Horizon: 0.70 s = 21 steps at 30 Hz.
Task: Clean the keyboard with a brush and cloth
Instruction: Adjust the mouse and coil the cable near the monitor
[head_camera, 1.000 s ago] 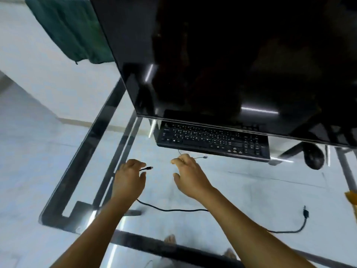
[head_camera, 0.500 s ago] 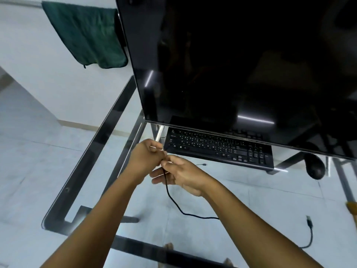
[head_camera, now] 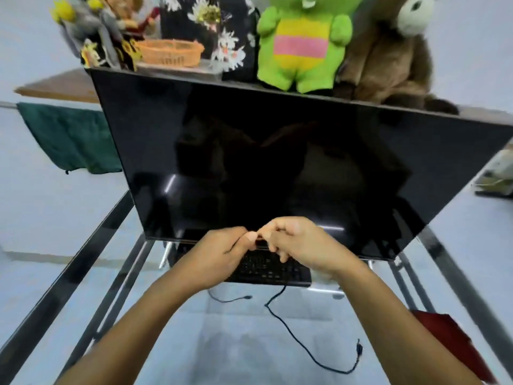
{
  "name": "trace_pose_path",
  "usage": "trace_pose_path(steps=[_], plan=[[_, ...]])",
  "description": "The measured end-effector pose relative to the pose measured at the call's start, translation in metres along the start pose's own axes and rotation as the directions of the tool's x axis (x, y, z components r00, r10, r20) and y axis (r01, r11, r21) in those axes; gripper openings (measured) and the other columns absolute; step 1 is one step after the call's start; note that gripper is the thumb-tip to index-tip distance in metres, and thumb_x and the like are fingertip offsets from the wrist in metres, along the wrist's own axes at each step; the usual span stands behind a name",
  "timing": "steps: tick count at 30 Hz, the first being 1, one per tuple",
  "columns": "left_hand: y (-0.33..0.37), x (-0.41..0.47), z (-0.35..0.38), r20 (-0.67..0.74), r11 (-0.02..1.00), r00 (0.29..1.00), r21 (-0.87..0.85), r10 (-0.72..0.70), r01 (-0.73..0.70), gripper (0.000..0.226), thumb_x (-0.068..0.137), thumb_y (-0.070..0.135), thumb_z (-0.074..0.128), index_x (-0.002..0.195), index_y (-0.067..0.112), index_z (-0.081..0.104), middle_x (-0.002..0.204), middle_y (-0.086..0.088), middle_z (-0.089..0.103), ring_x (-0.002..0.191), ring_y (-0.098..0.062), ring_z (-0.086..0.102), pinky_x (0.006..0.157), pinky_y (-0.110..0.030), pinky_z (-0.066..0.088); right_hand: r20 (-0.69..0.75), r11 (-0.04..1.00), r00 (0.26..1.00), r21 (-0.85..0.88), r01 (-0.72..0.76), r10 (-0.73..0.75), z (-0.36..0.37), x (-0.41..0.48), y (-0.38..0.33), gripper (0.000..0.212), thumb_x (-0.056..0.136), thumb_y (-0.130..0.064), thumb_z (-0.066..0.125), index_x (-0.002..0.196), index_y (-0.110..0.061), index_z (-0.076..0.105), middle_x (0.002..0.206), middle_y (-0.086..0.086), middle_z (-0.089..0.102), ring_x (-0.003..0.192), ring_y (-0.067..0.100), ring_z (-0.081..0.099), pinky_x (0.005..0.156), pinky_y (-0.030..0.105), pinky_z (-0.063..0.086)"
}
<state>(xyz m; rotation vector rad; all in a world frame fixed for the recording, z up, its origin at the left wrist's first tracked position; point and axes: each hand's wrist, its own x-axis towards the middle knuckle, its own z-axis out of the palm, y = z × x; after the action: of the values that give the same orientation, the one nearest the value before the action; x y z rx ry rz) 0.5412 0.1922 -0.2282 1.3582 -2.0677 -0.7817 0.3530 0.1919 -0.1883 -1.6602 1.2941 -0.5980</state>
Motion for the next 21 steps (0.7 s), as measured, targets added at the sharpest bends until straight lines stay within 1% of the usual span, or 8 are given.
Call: trace_pose_path(steps=[3, 6, 12, 15, 17, 19, 20, 21], plan=[[0.038, -0.003, -0.008, 0.168, 0.974, 0.985, -0.217, -0.036, 0.072, 0.036, 0.099, 0.038, 0.044, 0.078, 0.021, 0.069, 0.059, 0.008, 0.048, 0.049, -0.004, 0.043, 0.049, -0.017, 0.038, -0.003, 0.997, 0.999, 0.059, 0.045, -0.045, -0.041, -0.031, -0.001, 0.016, 0.095, -0.017, 0.056, 0.094, -0.019, 0.072, 0.069, -0.006, 0.057, 0.063, 0.012, 0.049, 0.065, 0.025, 0.044], [0.078, -0.009, -0.018, 0.29, 0.792, 0.956, -0.593, 0.039, 0.147, 0.041, 0.096, 0.041, 0.047, 0.078, 0.011, 0.068, 0.057, 0.002, 0.038, 0.051, -0.01, 0.03, 0.05, -0.019, 0.03, -0.016, 0.987, 0.994, 0.12, 0.107, -0.106, -0.069, -0.057, -0.003, 0.017, 0.095, -0.018, 0.058, 0.1, -0.007, 0.07, 0.068, -0.008, 0.058, 0.064, 0.011, 0.048, 0.065, 0.022, 0.043], [0.15, -0.01, -0.036, 0.084, 0.099, 0.98, -0.993, 0.178, 0.067, 0.032, 0.091, 0.015, 0.039, 0.088, 0.005, 0.069, 0.064, -0.002, 0.046, 0.052, -0.012, 0.036, 0.049, -0.024, 0.037, -0.138, 0.965, 0.975, 0.172, 0.199, -0.177, -0.088, -0.084, -0.006, 0.023, 0.097, -0.022, 0.051, 0.098, -0.016, 0.073, 0.066, -0.005, 0.055, 0.063, 0.011, 0.049, 0.063, 0.018, 0.044], [0.174, -0.001, -0.042, -0.131, -0.066, 0.987, -0.99, 0.091, -0.125, 0.03, 0.095, 0.013, 0.04, 0.103, 0.003, 0.067, 0.081, -0.003, 0.067, 0.068, -0.012, 0.064, 0.063, -0.024, 0.056, -0.151, 0.961, 0.975, 0.196, 0.193, -0.165, -0.089, -0.09, -0.006, 0.025, 0.099, -0.022, 0.049, 0.1, -0.021, 0.073, 0.068, -0.004, 0.056, 0.063, 0.012, 0.049, 0.065, 0.019, 0.044], [0.184, 0.012, -0.044, -0.258, -0.067, 0.966, -0.964, 0.015, -0.256, 0.028, 0.099, 0.01, 0.037, 0.112, 0.001, 0.059, 0.095, -0.007, 0.073, 0.087, -0.015, 0.071, 0.074, -0.023, 0.058, -0.138, 0.969, 0.973, 0.141, 0.203, -0.184, -0.089, -0.093, -0.008, 0.025, 0.1, -0.022, 0.047, 0.101, -0.021, 0.072, 0.07, -0.003, 0.056, 0.064, 0.014, 0.05, 0.067, 0.02, 0.044], [0.186, 0.026, -0.046, -0.353, 0.035, 0.932, -0.936, -0.076, -0.352, 0.026, 0.102, 0.008, 0.036, 0.117, 0.001, 0.056, 0.104, -0.011, 0.072, 0.096, -0.018, 0.071, 0.08, -0.025, 0.057, -0.135, 0.978, 0.969, 0.003, 0.208, -0.205, -0.088, -0.093, -0.013, 0.026, 0.101, -0.025, 0.045, 0.101, -0.025, 0.071, 0.071, -0.006, 0.058, 0.064, 0.012, 0.053, 0.068, 0.022, 0.045], [0.184, 0.032, -0.045, -0.414, 0.202, 0.906, -0.899, -0.091, -0.39, 0.025, 0.103, 0.007, 0.036, 0.119, 0.003, 0.055, 0.105, -0.01, 0.072, 0.098, -0.017, 0.071, 0.083, -0.025, 0.057, -0.137, 0.977, 0.968, -0.064, 0.204, -0.212, -0.087, -0.092, -0.016, 0.025, 0.101, -0.027, 0.045, 0.101, -0.028, 0.07, 0.071, -0.007, 0.058, 0.064, 0.009, 0.053, 0.068, 0.022, 0.045], [0.178, 0.038, -0.044, -0.494, 0.47, 0.867, -0.782, -0.069, -0.408, 0.024, 0.102, 0.006, 0.038, 0.121, 0.005, 0.054, 0.104, -0.008, 0.072, 0.097, -0.014, 0.07, 0.085, -0.024, 0.056, -0.138, 0.972, 0.966, -0.116, 0.204, -0.219, -0.086, -0.091, -0.02, 0.025, 0.101, -0.028, 0.045, 0.102, -0.03, 0.07, 0.071, -0.009, 0.058, 0.063, 0.007, 0.053, 0.067, 0.021, 0.045]])
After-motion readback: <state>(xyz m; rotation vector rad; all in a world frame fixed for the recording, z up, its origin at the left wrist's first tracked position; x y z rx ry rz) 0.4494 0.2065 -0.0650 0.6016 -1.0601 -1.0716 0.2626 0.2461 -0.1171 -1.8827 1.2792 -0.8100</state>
